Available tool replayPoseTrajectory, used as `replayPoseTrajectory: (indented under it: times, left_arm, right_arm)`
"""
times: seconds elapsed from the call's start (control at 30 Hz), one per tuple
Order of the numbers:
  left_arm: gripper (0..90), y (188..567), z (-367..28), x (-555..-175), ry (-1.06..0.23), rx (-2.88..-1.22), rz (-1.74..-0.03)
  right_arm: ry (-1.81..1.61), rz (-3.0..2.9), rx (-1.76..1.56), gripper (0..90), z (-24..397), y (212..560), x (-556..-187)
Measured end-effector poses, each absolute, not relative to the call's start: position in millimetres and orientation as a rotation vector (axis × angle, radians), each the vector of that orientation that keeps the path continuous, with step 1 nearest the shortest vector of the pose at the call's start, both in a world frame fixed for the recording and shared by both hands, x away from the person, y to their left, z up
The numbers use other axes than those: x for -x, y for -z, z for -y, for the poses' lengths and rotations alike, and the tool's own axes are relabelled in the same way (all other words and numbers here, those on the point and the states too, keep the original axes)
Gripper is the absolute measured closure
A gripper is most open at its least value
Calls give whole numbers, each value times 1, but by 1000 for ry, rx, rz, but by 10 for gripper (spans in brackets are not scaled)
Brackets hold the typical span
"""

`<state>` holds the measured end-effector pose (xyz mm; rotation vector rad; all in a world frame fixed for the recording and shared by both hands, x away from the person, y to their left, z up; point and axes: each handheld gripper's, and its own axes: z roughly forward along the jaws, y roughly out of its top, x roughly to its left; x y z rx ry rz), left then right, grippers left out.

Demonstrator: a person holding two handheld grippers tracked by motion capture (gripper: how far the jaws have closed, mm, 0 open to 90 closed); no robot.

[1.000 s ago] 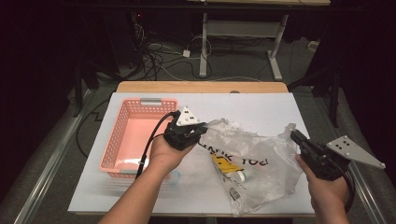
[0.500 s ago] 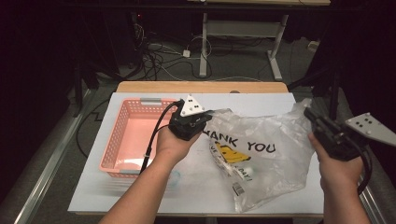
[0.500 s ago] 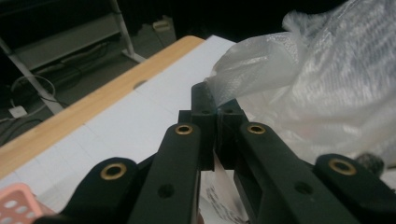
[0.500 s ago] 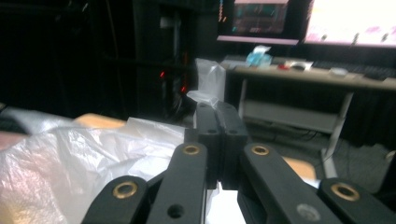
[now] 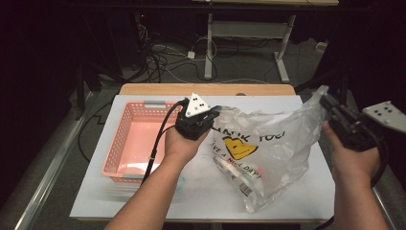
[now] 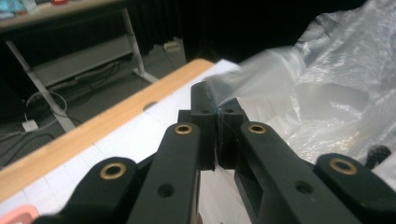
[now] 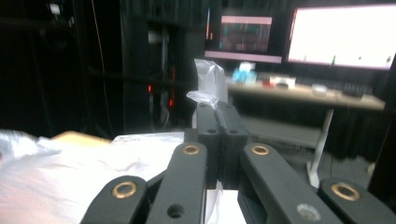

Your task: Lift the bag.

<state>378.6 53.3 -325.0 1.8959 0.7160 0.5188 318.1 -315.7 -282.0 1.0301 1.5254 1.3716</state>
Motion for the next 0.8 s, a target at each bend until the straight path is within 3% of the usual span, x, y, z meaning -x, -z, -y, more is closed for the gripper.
replayPoseTrajectory:
  times: [0.2,0.37,0.7,0.8]
  left_arm:
    - [787,337,-58,-382,-476,-1917,-737]
    - [572,337,-60,-380,-439,-1934,-740]
    - [231,330,-78,-370,-402,-1904,-749]
    - [148,328,-85,-362,-412,-1890,-746]
  right_arm:
    - [-1352,-1590,-1102,900,321,321,-325]
    - [-1360,-1610,-1114,821,324,327,-325]
    - [-1407,-1634,-1049,383,323,310,-309]
    - [-1420,-1652,-1034,296,320,309,-300]
